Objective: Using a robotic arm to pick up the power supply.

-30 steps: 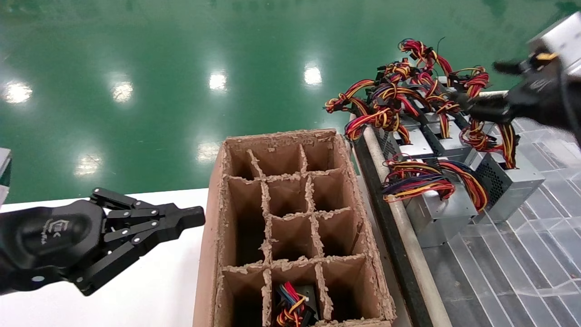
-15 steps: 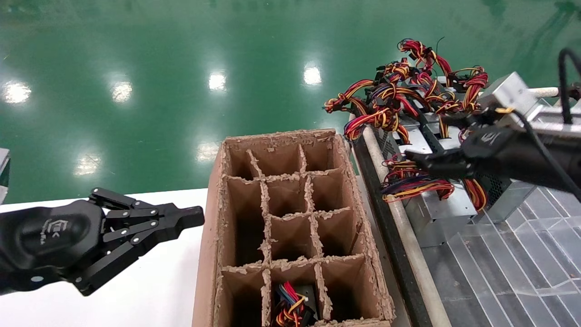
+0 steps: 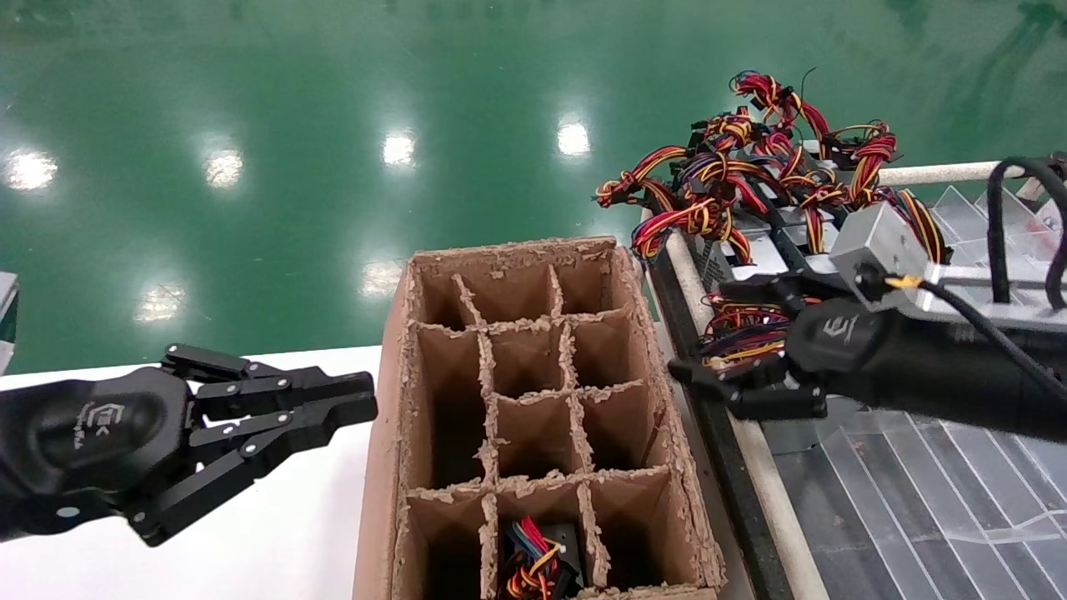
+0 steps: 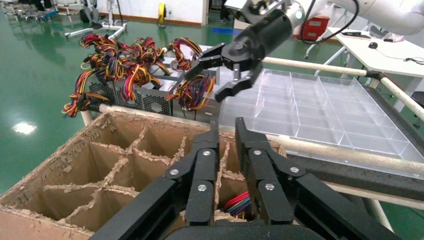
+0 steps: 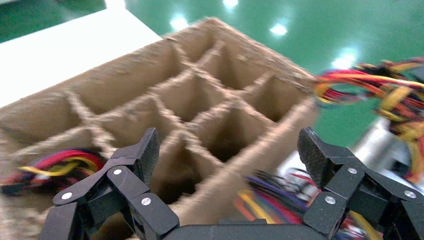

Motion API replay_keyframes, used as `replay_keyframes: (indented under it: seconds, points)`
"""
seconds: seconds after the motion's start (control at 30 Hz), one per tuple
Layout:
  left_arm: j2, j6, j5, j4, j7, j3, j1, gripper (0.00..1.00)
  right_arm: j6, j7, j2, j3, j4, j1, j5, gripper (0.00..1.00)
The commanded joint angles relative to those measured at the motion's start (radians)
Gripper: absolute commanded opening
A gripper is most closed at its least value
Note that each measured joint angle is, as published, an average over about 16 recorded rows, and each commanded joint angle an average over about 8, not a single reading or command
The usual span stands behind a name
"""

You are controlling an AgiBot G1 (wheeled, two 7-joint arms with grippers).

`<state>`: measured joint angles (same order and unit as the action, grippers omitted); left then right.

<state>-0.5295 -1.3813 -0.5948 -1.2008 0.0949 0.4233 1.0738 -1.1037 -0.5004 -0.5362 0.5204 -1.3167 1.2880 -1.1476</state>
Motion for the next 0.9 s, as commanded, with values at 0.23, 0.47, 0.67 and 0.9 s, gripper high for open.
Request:
replay_keyframes:
  seconds: [0.23,0.47,0.67,0.9]
  points:
    - [0.000,0.000,0.000,0.000,0.000,0.000,0.000,1.00,-0.125,0.100,-0.024,-0.077,0.010,-0.068,0.133,1.00]
    - [0.000,0.000,0.000,0.000,0.000,0.000,0.000,1.00,-0.231,0.184,-0.044,-0.142,0.019,-0.126,0.245,1.00]
    - [0.000,0.000,0.000,0.000,0.000,0.000,0.000,1.00,-0.317,0.253,-0.061,-0.195,0.026,-0.173,0.337,1.00]
    - [0.000,0.000,0.000,0.000,0.000,0.000,0.000,1.00,-0.399,0.317,-0.076,-0.246,0.033,-0.218,0.426,1.00]
